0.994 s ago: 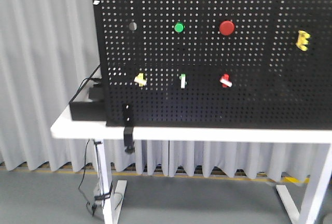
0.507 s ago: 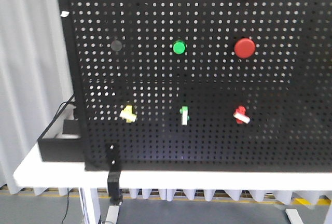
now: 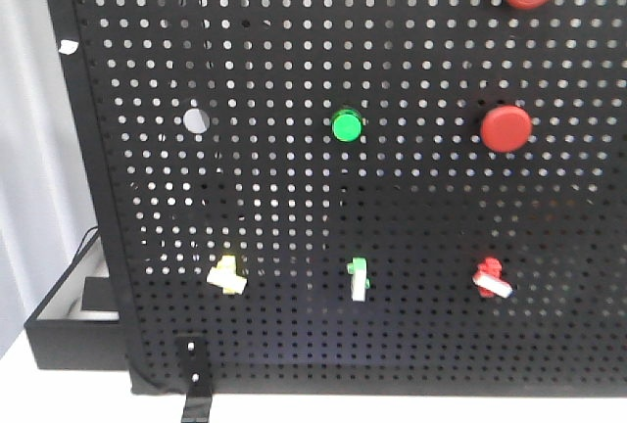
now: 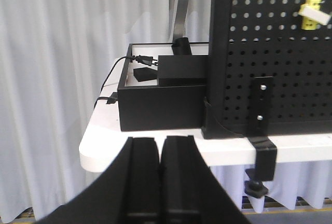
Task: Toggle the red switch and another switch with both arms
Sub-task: 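Raise the left gripper toward the yellow toggle switch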
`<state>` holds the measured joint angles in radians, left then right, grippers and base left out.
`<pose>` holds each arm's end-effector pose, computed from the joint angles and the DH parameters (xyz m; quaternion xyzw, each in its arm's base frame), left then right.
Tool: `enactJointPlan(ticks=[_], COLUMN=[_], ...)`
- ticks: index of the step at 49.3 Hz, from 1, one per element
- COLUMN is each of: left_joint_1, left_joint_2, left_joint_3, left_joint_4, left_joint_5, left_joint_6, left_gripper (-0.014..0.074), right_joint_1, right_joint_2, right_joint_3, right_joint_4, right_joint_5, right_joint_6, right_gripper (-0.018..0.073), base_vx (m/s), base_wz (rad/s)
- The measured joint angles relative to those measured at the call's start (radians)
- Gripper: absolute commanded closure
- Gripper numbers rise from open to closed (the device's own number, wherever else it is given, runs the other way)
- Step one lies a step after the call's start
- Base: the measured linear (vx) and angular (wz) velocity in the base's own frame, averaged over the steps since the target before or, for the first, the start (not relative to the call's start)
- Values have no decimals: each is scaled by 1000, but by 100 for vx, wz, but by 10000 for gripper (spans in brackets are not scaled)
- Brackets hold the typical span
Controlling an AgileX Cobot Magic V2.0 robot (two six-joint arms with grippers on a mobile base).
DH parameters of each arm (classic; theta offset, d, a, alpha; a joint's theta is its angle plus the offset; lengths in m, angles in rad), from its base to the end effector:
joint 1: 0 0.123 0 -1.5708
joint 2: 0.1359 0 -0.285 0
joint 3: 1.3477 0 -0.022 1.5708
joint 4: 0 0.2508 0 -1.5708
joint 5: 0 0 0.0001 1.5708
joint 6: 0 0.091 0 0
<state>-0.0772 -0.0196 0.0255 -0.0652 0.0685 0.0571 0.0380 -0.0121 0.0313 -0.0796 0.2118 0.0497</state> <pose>0.0559 -0.0047 0.1994 0.0259 0.7020 -0.0319 0.7110 0.0560 0.0006 0.1841 -0.0195 0.7556 -0.0031 0.6547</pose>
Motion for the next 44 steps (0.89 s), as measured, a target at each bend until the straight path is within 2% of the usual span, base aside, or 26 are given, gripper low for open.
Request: enactJointPlan(ticks=[44], left_joint_1=[0], left_joint_2=[0], left_joint_3=[0], left_joint_4=[0], left_joint_5=[0], left_joint_6=[0], left_gripper=[603], right_joint_1=[0], right_joint_2=[0], right_joint_3=[0], right_joint_4=[0], right_joint_5=[0], right_joint_6=[0], right_gripper=[566], base_vx=[3], base_wz=[0])
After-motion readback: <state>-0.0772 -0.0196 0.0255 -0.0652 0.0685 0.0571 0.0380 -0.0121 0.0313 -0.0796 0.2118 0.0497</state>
